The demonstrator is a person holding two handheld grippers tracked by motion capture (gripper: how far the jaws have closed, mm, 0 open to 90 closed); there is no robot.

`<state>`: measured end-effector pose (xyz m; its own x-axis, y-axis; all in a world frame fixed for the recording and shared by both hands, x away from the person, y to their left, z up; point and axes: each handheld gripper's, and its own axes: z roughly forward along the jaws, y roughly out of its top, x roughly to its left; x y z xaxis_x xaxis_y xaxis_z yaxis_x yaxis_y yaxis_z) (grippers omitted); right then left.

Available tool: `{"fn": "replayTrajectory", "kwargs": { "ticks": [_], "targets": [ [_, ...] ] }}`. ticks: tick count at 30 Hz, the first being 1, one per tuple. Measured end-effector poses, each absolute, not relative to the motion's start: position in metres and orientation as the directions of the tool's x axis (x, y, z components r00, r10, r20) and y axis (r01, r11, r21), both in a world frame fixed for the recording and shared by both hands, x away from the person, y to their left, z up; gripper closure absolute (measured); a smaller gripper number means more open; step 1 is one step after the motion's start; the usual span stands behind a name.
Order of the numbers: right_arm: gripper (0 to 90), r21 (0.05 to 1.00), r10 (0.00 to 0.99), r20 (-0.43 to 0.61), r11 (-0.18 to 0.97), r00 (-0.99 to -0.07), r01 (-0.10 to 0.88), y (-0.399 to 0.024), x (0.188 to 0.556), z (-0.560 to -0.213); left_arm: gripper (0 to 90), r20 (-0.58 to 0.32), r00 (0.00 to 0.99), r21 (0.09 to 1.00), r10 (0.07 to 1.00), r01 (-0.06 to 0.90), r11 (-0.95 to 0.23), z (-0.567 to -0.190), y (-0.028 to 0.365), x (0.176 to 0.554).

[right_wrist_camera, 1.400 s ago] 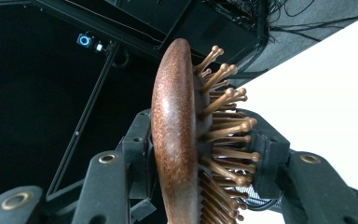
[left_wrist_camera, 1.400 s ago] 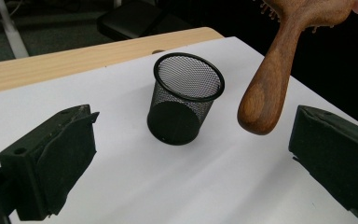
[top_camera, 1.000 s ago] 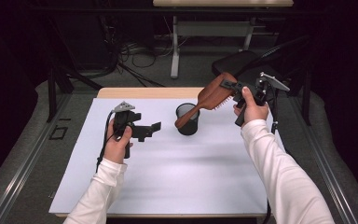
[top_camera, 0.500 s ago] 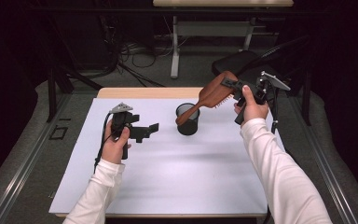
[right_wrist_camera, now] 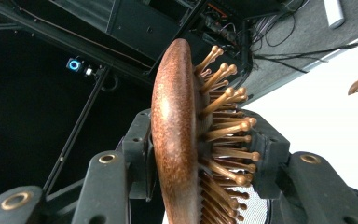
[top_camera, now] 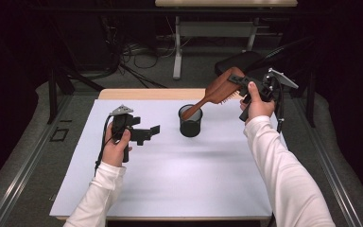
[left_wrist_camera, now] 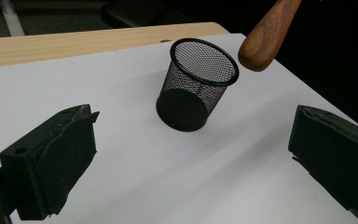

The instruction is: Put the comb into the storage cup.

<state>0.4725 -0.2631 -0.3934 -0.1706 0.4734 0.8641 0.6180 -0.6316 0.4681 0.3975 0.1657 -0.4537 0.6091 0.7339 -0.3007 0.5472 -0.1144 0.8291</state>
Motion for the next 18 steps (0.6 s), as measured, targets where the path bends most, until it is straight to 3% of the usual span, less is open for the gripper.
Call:
{"fn": "replayTrajectory", "kwargs": {
  "ticks": [18],
  "targets": [
    [50.4,0.522,0.532,0.832,-0.656,-0.157,0.545,-0.2597,0.4778,-0.3869,0.8,-0.321,0.591,0.814,0.74,0.572,-0.104,-0.4583,0.1632,0.3984]
  ]
}}
